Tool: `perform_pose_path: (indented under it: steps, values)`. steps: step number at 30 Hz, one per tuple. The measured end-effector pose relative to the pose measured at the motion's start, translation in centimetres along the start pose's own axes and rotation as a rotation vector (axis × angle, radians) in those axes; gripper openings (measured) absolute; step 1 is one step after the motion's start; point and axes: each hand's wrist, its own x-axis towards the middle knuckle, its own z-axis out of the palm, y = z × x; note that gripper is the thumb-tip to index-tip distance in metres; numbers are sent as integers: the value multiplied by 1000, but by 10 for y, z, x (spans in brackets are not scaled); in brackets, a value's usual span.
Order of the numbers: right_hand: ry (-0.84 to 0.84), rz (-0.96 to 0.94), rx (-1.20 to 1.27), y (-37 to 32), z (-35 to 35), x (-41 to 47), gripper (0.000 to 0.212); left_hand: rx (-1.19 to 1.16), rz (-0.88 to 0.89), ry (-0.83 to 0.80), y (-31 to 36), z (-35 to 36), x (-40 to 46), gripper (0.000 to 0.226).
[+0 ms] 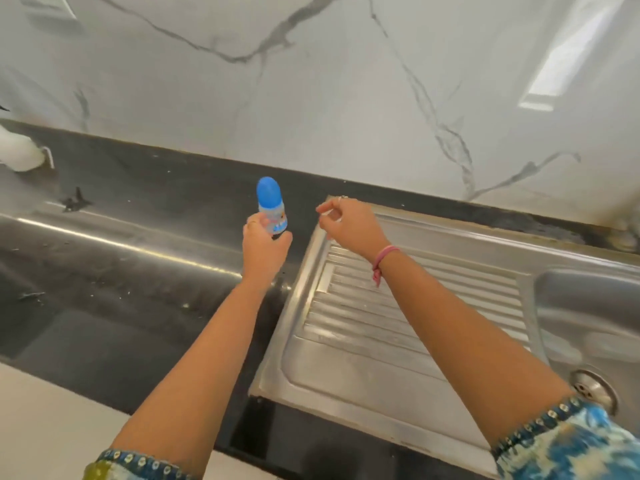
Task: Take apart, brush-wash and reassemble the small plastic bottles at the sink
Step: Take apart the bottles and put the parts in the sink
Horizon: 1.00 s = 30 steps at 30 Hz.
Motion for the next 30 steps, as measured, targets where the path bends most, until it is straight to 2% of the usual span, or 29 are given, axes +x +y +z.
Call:
perform_pose_path:
  steps: [4,7,10,12,15,17,21,23,27,30]
  values:
    - [-51,-12,-41,-15,12,23,23,32,-96,4,-4,2,43,84]
    - [-58,-8,-57,-20,19,36,25,10,-145,-75,-6,9,73,111]
    - [-87,14,-38,-21,24,45,28,26,-200,-175,-10,15,96,122]
    - [-93,30,-17,-19,27,50,29,41,-197,-184,-15,18,103,112]
    - [-91,47,8,-14,30,55,32,88,-127,-145,-20,19,103,70]
    - [-81,63,41,-11,29,56,39,113,-61,-126,-21,21,98,57]
    - [-24,115,126,-5,23,51,68,139,103,-113,-11,26,75,58]
    - [-17,138,152,-5,16,43,76,156,197,-104,-5,29,58,59]
    - [-115,188,216,-11,-12,14,64,173,319,-97,-1,30,24,57]
    - [-202,223,261,-7,-27,-16,55,313,464,-94,0,30,-2,54]
